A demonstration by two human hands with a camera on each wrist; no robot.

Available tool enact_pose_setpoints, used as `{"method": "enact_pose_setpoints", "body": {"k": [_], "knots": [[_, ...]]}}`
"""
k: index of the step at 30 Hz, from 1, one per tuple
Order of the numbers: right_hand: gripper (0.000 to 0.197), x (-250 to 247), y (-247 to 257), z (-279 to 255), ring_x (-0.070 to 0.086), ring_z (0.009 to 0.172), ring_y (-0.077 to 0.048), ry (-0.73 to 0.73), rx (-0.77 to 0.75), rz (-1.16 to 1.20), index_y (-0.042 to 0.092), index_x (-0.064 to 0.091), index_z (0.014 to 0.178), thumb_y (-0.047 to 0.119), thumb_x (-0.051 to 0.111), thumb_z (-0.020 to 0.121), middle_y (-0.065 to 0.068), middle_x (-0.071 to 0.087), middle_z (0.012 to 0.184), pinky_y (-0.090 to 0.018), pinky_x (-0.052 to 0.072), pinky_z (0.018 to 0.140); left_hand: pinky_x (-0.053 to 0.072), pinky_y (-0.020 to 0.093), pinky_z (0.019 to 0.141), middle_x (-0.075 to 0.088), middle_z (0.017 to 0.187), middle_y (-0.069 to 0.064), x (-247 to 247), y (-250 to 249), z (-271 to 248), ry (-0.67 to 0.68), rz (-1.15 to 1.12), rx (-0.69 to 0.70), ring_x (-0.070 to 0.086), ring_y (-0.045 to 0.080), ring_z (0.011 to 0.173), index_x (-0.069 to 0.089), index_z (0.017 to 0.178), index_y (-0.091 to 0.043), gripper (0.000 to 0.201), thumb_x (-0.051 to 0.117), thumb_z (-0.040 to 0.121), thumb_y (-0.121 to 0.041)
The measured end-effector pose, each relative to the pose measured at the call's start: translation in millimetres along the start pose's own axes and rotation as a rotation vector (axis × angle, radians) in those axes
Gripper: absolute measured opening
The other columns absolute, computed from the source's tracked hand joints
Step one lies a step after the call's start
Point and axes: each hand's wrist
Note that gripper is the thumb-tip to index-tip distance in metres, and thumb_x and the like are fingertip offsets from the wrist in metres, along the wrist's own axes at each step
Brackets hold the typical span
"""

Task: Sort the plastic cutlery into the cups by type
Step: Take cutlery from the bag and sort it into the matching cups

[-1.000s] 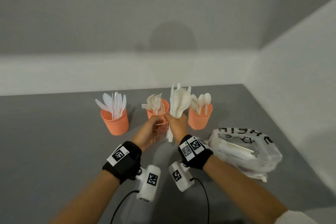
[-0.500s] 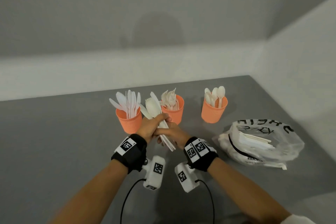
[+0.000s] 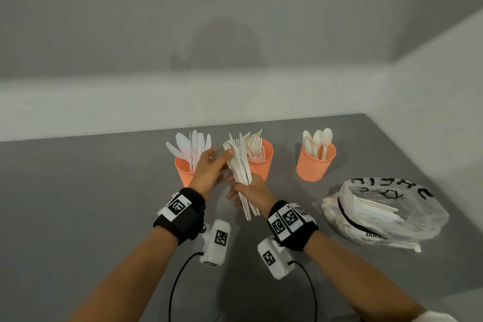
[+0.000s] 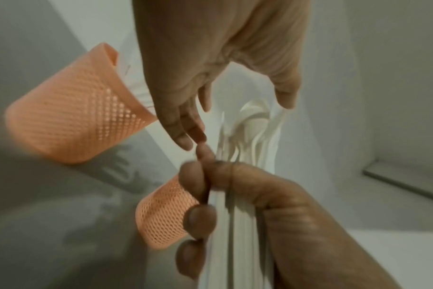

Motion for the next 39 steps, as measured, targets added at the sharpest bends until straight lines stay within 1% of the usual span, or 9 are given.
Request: {"method": "enact_pose_setpoints", "body": {"k": [3, 7, 11, 16, 24, 26, 30, 35, 39], "knots": [[0.015, 1, -11, 9, 0.051, 0.043, -0.016, -0.155, -0.024, -0.075, 0.013, 0.055, 0.086, 0.002, 0.046, 0.086, -0.006, 0.055, 0.057, -0.029, 0.045, 0.05, 0.049, 0.029, 0.085, 0.054, 0.116, 0.003, 2, 0, 4, -0.162, 0.129, 0.152, 0.053, 0.018, 0.107, 0.045, 0.122, -0.019, 0.049, 0.068, 0.081, -0.033], [0.017, 1, -18, 14, 0.055, 0.055, -0.02, -0.265, -0.082, -0.189, 0.023, 0.057, 0.096, 0.02, 0.048, 0.082, 0.001, 0.056, 0.062, -0.033, 0.051, 0.058, 0.047, 0.014, 0.061, 0.054, 0.084, -0.004, 17, 0, 2, -0.203, 0.245, 0.299, 0.054, 0.016, 0.082, 0.055, 0.096, -0.015, 0.022, 0.068, 0.082, -0.025], [0.016, -2, -18, 8, 0.053, 0.056, -0.018, -0.256, -0.129, -0.214, 0.031, 0.054, 0.083, 0.02, 0.049, 0.074, 0.005, 0.054, 0.06, -0.035, 0.049, 0.059, 0.054, 0.026, 0.065, 0.057, 0.075, 0.004, 28, 1, 8, -0.257, 0.356, 0.356, 0.06, 0.026, 0.072, 0.051, 0.078, -0.018, 0.015, 0.063, 0.085, -0.015], [0.017, -12, -25, 7, 0.044, 0.048, -0.016, -0.241, -0.108, -0.078, 0.02, 0.053, 0.079, 0.003, 0.051, 0.078, -0.002, 0.047, 0.06, -0.029, 0.046, 0.048, 0.053, 0.037, 0.071, 0.065, 0.082, 0.013, 37, -12, 11, -0.28, 0.275, 0.355, 0.064, 0.029, 0.075, 0.044, 0.086, -0.015, 0.011, 0.046, 0.095, -0.019], [0.019, -26, -40, 11, 0.039, 0.045, -0.013, -0.298, -0.13, -0.084, 0.023, 0.052, 0.08, 0.005, 0.05, 0.086, 0.004, 0.044, 0.054, -0.019, 0.032, 0.041, 0.042, 0.019, 0.044, 0.044, 0.063, 0.0, 36, -47, 15, -0.348, 0.052, 0.412, 0.046, 0.01, 0.045, 0.039, 0.092, -0.016, 0.013, 0.034, 0.1, -0.025], [0.014, -28, -39, 12, 0.043, 0.048, -0.01, -0.317, -0.151, -0.111, 0.015, 0.054, 0.096, 0.007, 0.05, 0.085, 0.006, 0.047, 0.058, -0.018, 0.035, 0.045, 0.039, 0.024, 0.052, 0.043, 0.065, -0.001, 37, -41, 15, -0.339, 0.153, 0.386, 0.042, 0.012, 0.052, 0.045, 0.082, -0.02, 0.016, 0.042, 0.096, -0.026], [0.053, -27, -41, 18, 0.056, 0.06, -0.002, -0.356, -0.209, -0.157, 0.008, 0.048, 0.124, 0.032, 0.047, 0.076, 0.009, 0.059, 0.071, -0.025, 0.048, 0.061, 0.048, 0.03, 0.073, 0.059, 0.078, 0.001, 47, -21, 6, -0.19, 0.38, 0.358, 0.057, 0.017, 0.073, 0.056, 0.081, -0.016, 0.01, 0.063, 0.084, -0.022], [0.062, -21, -39, 20, 0.064, 0.084, -0.021, -0.407, -0.149, -0.163, 0.022, 0.054, 0.119, 0.059, 0.042, 0.07, 0.001, 0.068, 0.088, -0.043, 0.053, 0.084, 0.045, 0.009, 0.059, 0.06, 0.078, -0.002, 66, -3, -7, -0.174, 0.508, 0.423, 0.057, 0.009, 0.069, 0.056, 0.089, -0.016, 0.022, 0.072, 0.078, -0.025], [0.061, -18, -44, 20, 0.066, 0.09, -0.021, -0.426, -0.124, -0.184, 0.031, 0.048, 0.126, 0.056, 0.046, 0.071, 0.0, 0.071, 0.094, -0.044, 0.055, 0.084, 0.044, 0.02, 0.062, 0.055, 0.069, -0.006, 76, -1, -8, -0.186, 0.63, 0.441, 0.056, 0.014, 0.067, 0.053, 0.077, -0.018, 0.015, 0.068, 0.08, -0.02]]}}
Point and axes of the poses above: each hand's wrist, its own z-axis towards the middle knuckle, its own x-axis out of the palm, y = z × x
